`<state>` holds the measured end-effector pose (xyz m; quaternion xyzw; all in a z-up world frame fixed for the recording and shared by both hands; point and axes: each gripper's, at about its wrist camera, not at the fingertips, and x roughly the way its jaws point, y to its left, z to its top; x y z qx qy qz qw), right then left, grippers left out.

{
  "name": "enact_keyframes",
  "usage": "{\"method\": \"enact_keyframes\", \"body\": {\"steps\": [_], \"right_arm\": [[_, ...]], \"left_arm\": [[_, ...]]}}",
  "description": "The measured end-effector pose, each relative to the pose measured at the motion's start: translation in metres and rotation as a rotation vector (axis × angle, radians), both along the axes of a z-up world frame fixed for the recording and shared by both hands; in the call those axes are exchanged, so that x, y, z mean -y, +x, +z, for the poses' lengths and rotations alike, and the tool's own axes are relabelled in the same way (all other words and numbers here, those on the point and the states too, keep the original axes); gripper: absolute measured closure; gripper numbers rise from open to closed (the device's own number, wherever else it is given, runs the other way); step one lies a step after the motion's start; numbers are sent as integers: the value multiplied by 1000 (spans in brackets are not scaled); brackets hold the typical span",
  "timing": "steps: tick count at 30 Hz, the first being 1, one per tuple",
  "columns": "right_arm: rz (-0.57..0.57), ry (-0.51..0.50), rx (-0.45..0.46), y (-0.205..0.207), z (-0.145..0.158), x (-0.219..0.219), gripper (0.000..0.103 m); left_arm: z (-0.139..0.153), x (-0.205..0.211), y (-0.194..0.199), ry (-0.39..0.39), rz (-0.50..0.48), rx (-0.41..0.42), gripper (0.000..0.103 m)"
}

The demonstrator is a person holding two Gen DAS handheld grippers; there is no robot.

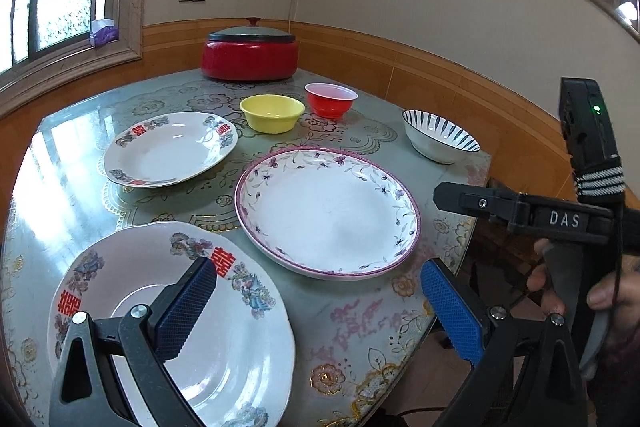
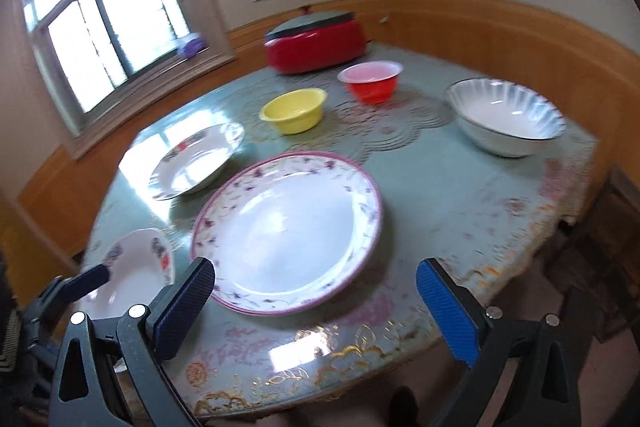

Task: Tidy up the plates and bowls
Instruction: 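Move the right tool toward the rim of the pink-rimmed floral plate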

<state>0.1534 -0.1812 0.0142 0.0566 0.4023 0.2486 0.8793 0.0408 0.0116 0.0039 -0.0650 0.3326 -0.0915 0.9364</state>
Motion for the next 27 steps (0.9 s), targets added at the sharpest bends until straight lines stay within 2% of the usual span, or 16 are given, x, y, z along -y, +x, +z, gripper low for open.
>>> {"method": "enact_keyframes", "body": {"steps": [1,5,7,11,13,19,21,23,26,27], "right_arm": [[34,7,-23,11,-2,-1,7],[129,-52,-67,55,-11,-5,15],[174,-79,-107,82,-19,-5,28],[252,-142,-146,122,-33,-9,36],[310,-163,-157,135,-38,-16,52],[474,-218,-150,164,-50,-40,59],[519,-229,-148,169,-53,-45,60],[566,-240,-150,173,-58,-50,67],[620,-259,-153,177,-64,-57,69],[632,-269,-132,177,-65,-59,74]], "left_arm": [[0,2,4,-10,-14,-12,0],[1,12,18,-10,3,-17,0],[3,14,25,-34,27,-20,0],[7,19,38,-41,93,-27,0],[9,25,44,-29,119,-35,0],[9,48,54,24,203,-53,0],[6,51,58,15,242,-71,0],[3,55,59,9,279,-80,0],[-3,61,60,-6,316,-113,0],[-6,62,61,-14,322,-127,0]]}}
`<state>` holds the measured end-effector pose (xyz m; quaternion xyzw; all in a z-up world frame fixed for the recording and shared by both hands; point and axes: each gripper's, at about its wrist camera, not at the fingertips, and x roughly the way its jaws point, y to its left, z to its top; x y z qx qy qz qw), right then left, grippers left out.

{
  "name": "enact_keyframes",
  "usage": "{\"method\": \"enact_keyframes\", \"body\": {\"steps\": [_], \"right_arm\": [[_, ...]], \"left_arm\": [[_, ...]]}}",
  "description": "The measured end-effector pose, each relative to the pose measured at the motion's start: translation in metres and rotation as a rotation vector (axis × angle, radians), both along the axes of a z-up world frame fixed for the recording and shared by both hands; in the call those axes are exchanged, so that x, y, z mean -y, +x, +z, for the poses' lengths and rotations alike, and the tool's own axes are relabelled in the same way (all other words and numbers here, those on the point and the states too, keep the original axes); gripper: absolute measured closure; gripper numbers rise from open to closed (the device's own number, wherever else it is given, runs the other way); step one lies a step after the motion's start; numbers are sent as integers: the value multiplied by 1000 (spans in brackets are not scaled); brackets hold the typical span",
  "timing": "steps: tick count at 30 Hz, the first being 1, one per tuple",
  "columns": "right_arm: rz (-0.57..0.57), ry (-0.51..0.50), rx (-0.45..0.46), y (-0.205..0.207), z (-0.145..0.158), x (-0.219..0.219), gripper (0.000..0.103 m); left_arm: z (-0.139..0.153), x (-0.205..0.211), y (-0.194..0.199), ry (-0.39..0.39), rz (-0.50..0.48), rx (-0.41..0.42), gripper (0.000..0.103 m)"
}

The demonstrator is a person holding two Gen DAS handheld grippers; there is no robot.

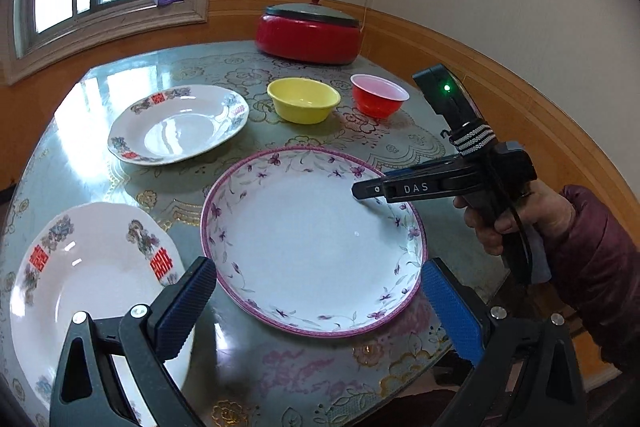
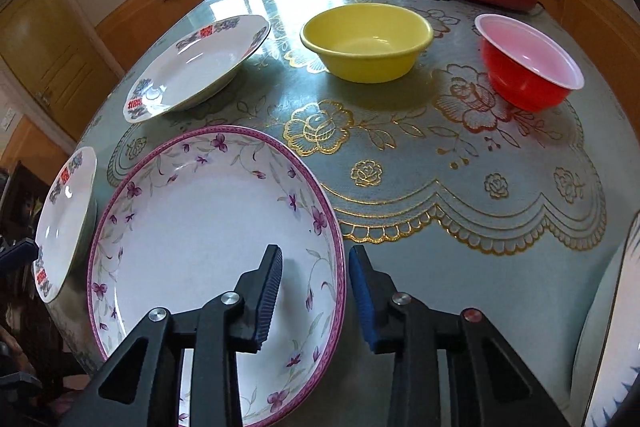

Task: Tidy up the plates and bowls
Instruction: 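Move the right tool toward the rim of the pink-rimmed floral plate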

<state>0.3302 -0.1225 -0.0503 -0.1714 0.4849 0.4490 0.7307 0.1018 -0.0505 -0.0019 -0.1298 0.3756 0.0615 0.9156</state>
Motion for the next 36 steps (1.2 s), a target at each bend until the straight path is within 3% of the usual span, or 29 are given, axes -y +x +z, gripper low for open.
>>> {"method": "enact_keyframes", "body": {"steps": [5,10,14,22,30,34,36], "right_arm": [[79,-49,75,-4,0,-7,80],[119,-103,151,-11,3,-3,81],[54,-145,168,-10,4,12,81],[-11,-160,169,-17,6,30,80],[8,-134,171,-6,4,15,78],[82,-105,191,-2,2,9,78],[130,-101,210,-2,2,10,78]], "left_arm": [[-10,11,0,2,2,-56,4],[-17,12,-4,-8,-28,-88,15],[-22,6,-6,-34,-64,-86,25],[-20,4,7,-30,-119,-65,26],[-28,0,34,-10,6,-99,41],[-37,1,38,-29,92,-115,45],[-39,3,38,-25,139,-117,54]]}}
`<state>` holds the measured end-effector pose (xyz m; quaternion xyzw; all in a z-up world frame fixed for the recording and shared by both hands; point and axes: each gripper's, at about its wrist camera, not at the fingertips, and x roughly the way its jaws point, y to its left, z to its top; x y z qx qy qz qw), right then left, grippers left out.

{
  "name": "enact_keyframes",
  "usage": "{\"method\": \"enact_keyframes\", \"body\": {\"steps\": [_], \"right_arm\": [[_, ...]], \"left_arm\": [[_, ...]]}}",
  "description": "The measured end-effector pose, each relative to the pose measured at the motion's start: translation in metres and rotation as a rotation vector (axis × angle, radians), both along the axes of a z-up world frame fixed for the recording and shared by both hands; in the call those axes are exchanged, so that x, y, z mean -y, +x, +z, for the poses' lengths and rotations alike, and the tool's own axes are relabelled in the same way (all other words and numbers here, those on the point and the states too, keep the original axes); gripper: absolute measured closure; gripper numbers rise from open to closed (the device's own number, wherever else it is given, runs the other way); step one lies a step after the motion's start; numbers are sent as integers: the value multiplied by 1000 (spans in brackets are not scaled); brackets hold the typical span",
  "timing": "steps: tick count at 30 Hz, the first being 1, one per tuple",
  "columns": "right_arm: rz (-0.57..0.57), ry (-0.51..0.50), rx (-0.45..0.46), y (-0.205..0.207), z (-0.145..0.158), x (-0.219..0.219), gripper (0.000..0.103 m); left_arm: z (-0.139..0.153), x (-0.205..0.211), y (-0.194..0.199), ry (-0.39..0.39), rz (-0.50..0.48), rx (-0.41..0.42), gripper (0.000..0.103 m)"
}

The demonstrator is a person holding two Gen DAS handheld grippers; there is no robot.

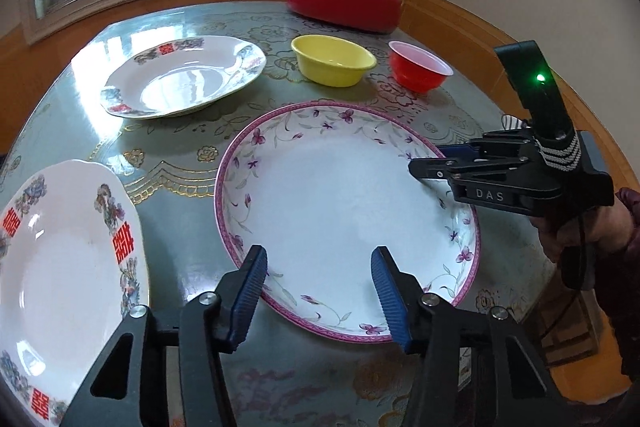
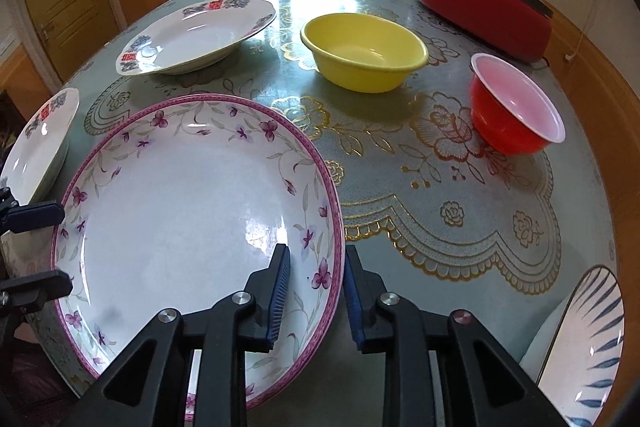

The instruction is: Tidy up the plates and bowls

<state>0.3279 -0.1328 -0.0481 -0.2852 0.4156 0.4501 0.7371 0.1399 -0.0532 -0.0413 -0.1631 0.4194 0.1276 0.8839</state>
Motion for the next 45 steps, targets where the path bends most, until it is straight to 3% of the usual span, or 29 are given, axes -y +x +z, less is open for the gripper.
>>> {"method": "enact_keyframes", "body": {"steps": [5,13,15,23,27,33,40,45], "right_arm": [[84,5,11,3,0,6,81],[123,15,-4,7,0,8,81],[128,13,-7,8,0,4,80],[126,26,-6,13,-3,-8,76],[145,21,21,10,-3,-10,77],[182,23,13,-2,-3,-9,79],[127,142,-132,1,-4,-5,87],[123,109,-63,-2,-4,-26,89]], "left_arm": [[0,7,-8,17,99,16,65],[3,10,-28,12,215,52,62],[1,10,-29,14,234,48,55],[-13,2,-8,45,278,6,57],[-14,2,-18,70,290,3,75],[-12,16,-37,64,280,-2,75],[-12,23,-60,50,290,3,75],[-12,23,-55,76,312,0,75]]}}
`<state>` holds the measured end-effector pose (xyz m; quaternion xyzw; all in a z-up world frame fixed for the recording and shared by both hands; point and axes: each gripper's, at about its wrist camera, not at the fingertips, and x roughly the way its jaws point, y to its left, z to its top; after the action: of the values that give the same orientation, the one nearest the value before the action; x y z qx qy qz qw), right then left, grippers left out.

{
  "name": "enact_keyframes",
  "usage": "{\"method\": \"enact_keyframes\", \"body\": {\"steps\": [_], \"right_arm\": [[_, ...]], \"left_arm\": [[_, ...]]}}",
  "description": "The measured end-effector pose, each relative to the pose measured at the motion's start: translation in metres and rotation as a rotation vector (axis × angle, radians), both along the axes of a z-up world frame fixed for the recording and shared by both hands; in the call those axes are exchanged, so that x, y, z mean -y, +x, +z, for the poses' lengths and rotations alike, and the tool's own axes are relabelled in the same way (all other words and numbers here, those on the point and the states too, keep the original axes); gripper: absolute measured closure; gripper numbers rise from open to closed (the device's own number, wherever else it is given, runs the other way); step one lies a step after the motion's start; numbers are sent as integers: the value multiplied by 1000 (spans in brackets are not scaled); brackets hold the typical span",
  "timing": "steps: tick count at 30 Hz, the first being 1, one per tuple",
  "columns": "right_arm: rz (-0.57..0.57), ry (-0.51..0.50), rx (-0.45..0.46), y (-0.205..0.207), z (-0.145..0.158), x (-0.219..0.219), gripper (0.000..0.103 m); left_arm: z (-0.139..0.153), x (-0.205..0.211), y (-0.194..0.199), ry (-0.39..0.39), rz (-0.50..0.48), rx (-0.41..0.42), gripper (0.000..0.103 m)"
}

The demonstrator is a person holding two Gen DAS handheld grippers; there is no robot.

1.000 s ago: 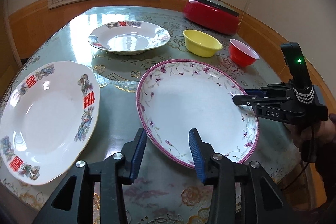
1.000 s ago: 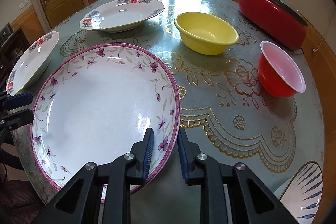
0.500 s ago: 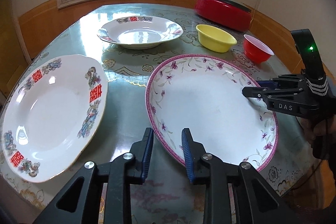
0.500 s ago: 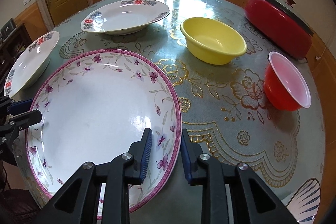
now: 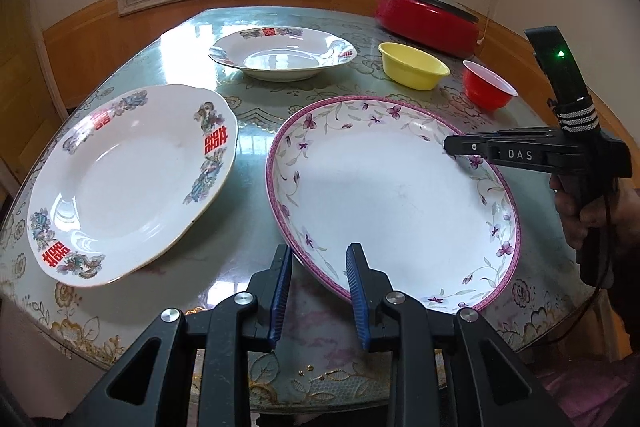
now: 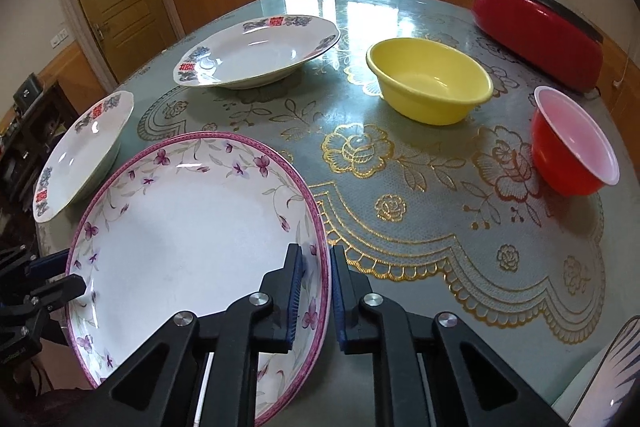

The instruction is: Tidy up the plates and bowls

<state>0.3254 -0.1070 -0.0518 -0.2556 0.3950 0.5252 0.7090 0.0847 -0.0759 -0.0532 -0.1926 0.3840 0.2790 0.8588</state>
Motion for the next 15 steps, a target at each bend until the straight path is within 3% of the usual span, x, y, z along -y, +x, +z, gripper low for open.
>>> {"method": "enact_keyframes", "body": {"steps": [15], "right_arm": [[-7,-57,62,7,0,-1,81]], "left_arm": [[1,4,10,4,-1,9,71]]}}
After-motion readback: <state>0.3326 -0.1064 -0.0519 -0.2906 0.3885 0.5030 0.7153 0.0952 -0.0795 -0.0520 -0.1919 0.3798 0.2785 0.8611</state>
